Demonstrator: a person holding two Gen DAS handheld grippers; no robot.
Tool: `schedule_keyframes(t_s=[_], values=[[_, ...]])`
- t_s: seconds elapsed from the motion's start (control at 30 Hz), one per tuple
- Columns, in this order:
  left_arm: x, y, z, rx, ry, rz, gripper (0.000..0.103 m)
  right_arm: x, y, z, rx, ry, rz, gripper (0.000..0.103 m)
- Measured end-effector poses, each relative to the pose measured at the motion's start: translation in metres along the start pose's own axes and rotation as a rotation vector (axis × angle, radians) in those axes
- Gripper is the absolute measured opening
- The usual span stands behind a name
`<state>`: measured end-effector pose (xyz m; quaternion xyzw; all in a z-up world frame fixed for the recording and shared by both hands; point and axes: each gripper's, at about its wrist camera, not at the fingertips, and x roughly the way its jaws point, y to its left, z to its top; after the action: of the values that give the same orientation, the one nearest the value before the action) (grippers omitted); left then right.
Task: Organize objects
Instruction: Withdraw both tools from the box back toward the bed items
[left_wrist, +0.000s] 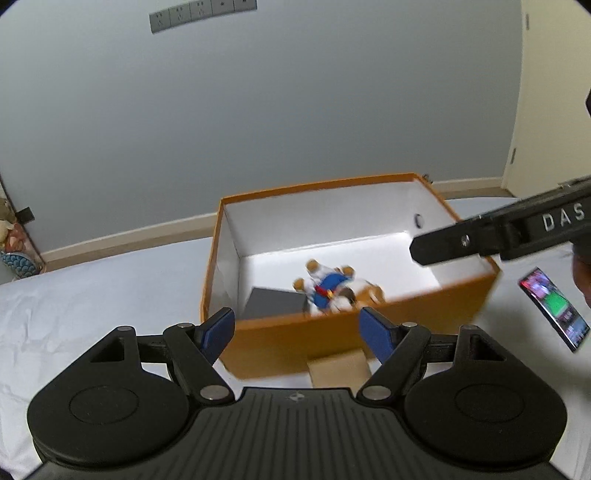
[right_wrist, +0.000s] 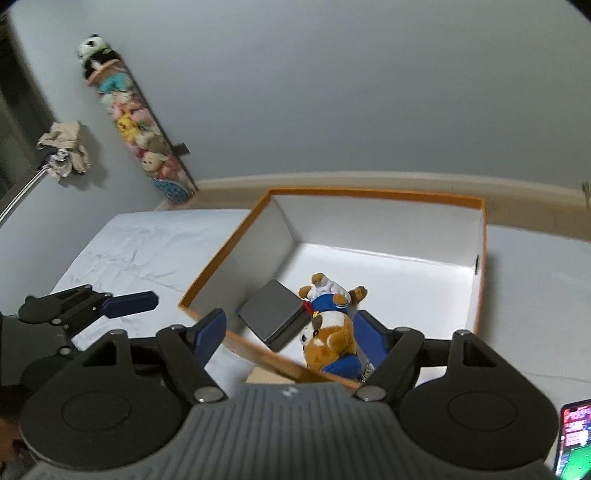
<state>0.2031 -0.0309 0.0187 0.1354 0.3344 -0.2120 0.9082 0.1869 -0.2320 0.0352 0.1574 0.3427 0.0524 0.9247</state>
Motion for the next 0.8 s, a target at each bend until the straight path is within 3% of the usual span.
schedule_keyframes(t_s=[0.27,0.5,0.67,0.8], values=[[-0.032,-0.014,-0.072,-0.125,-0.026,-0.016,0.090,-0.031,0.008,-0.068,-0.041,-0.079,-0.009,0.086],[-0.047,-0.015,-0.125,-0.264,-0.007,0.035,0.090,-0.032,0.016,-0.126,-0.073,-0.132,0.010,0.093],[-0.059,-0.025,-0.151,-0.276,-0.029,0.031,0.090,-0.029,0.020,-0.162,-0.131,-0.102,-0.001,0.093],[-0.060,-0.038,-0.168,-0.268,0.017,0.010,0.090,-0.025,0.016,-0.182,-0.110,-0.053,-0.019,0.093]])
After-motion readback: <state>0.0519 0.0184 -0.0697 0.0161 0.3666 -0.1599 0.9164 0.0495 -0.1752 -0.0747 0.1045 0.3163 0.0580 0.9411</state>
